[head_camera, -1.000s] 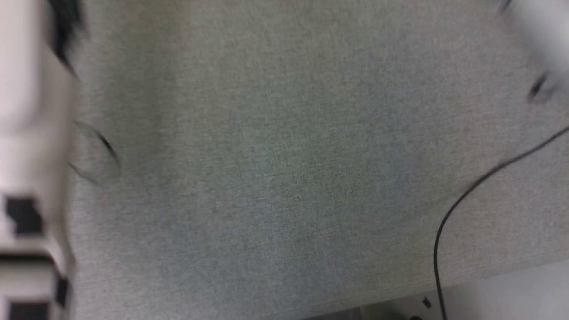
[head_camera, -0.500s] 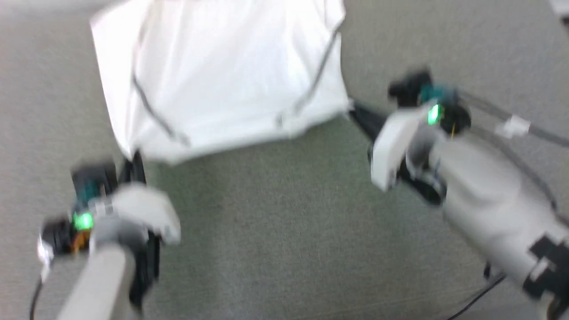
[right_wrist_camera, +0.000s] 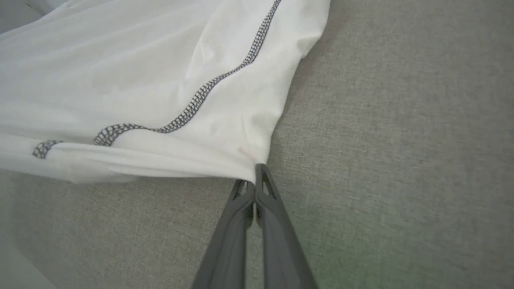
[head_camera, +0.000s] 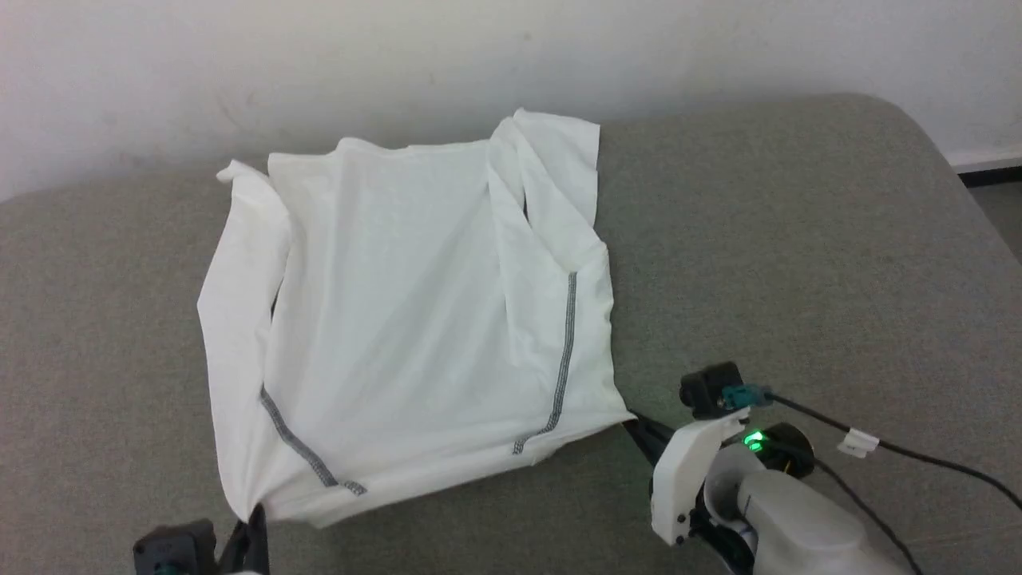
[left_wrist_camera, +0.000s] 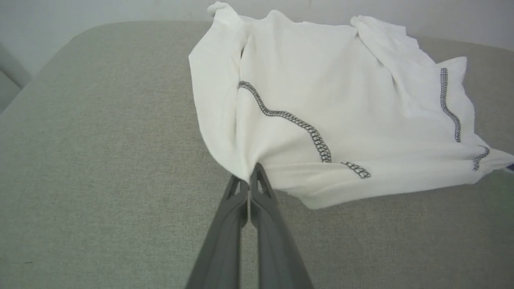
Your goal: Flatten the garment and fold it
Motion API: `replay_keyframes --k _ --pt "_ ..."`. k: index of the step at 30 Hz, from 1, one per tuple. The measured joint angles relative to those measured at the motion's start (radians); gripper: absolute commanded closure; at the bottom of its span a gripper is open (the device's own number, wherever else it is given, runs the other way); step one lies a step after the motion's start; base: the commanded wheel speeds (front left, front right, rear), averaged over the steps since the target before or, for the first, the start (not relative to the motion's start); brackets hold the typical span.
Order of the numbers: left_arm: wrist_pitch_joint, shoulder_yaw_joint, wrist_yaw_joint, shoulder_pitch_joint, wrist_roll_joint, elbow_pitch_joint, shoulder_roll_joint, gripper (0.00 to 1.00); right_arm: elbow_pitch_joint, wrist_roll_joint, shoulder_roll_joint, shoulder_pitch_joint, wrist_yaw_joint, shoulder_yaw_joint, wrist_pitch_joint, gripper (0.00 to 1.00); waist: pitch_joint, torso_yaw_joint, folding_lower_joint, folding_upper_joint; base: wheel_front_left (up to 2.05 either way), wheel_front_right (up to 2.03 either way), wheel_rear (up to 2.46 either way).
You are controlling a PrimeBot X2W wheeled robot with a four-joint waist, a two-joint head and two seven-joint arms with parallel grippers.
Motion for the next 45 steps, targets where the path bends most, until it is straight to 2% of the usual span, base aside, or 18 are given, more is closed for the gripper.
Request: replay_keyframes --k 6,10,16,17,18,19,22,26,28,31,32,33,34,36,39,45 --pt "0.022 0.005 0.043 0.152 -0.015 -0.074 -0.001 1.0 0.145 -0.113 0.08 0.061 0.004 -0.089 -0.032 1.0 -0.039 -0.001 0.0001 0.0 0.0 0.0 0.0" --pt "0.02 0.005 0.05 0.194 -0.021 -0.073 -0.008 1.0 0.164 -0.171 0.093 0.091 0.008 -0.15 -0.047 1.0 -0.036 0.0 0.0001 0.0 0.0 0.0 0.0" --pt "-0.04 0.006 0.052 0.183 -0.03 -0.008 -0.045 1.0 0.162 -0.274 0.102 0.106 0.009 -0.216 -0.064 1.0 -0.009 0.001 0.0002 0.0 0.0 0.0 0.0" --pt "-0.053 0.004 0.052 0.174 -0.03 0.0 -0.049 1.0 0.162 -0.286 0.103 0.105 0.009 -0.222 -0.067 0.85 -0.005 0.001 0.0002 0.0 0.0 0.0 0.0" --pt "-0.066 0.005 0.052 0.161 -0.03 0.008 -0.055 1.0 0.156 -0.304 0.102 0.104 0.009 -0.227 -0.068 0.52 -0.002 0.001 0.0003 0.0 0.0 0.0 0.0" --pt "-0.079 0.006 0.051 0.148 -0.029 0.014 -0.06 1.0 0.138 -0.317 0.1 0.105 0.009 -0.239 -0.067 0.0 -0.001 0.001 0.0004 0.0 0.0 0.0 0.0" --pt "-0.114 0.014 0.051 0.12 -0.029 0.026 -0.065 1.0 -0.009 -0.369 0.067 0.133 -0.008 -0.315 -0.057 0.0 -0.007 -0.001 0.0006 0.0 0.0 0.0 0.0" --pt "-0.13 0.018 0.058 0.116 -0.027 0.049 -0.069 1.0 -0.284 -0.49 -0.001 0.258 -0.015 -0.454 -0.056 0.0 -0.022 -0.004 0.0005 0.0 0.0 0.0 0.0" --pt "-0.13 0.016 0.058 0.116 -0.026 0.057 -0.072 1.0 -0.428 -0.55 -0.002 0.354 -0.015 -0.515 -0.037 0.0 -0.031 -0.005 0.0004 0.0 0.0 0.0 0.0" --pt "-0.13 0.013 0.058 0.116 -0.026 0.063 -0.072 1.0 -0.683 -0.637 0.011 0.505 -0.015 -0.594 0.053 0.0 -0.038 -0.001 0.0004 0.0 0.0 0.0 0.0" --pt "-0.13 0.012 0.058 0.116 -0.026 0.065 -0.072 0.91 -0.771 -0.655 0.015 0.55 -0.015 -0.613 0.083 0.0 -0.039 0.002 0.0004 0.0 0.0 0.0 0.0" --pt "-0.133 0.012 0.059 0.115 -0.021 0.065 -0.071 0.55 -0.857 -0.671 0.021 0.591 -0.015 -0.627 0.112 0.0 -0.039 0.004 0.0004 0.0 0.0 0.0 0.0" --pt "-0.138 0.013 0.059 0.115 -0.017 0.064 -0.07 0.0 -0.937 -0.685 0.027 0.629 -0.015 -0.639 0.14 0.0 -0.039 0.006 0.0003 0.0 0.0 0.0 0.0" --pt "-0.159 0.019 0.059 0.112 -0.009 0.058 -0.069 0.0 -1.064 -0.703 0.035 0.689 -0.015 -0.649 0.187 0.0 -0.037 0.007 0.0003 0.0 0.0 0.0 0.0" --pt "-0.193 0.04 0.059 0.082 -0.002 0.034 -0.055 0.0 -1.189 -0.708 0.044 0.735 -0.015 -0.671 0.234 0.0 -0.034 0.003 0.0003 0.0 0.0 0.0 0.0" --pt "-0.203 0.089 0.022 0.005 -0.001 -0.021 0.011 0.0 -1.266 -0.699 0.049 0.738 -0.015 -0.7 0.256 0.0 -0.024 -0.011 0.0003 0.0 0.0 0.0 0.0"
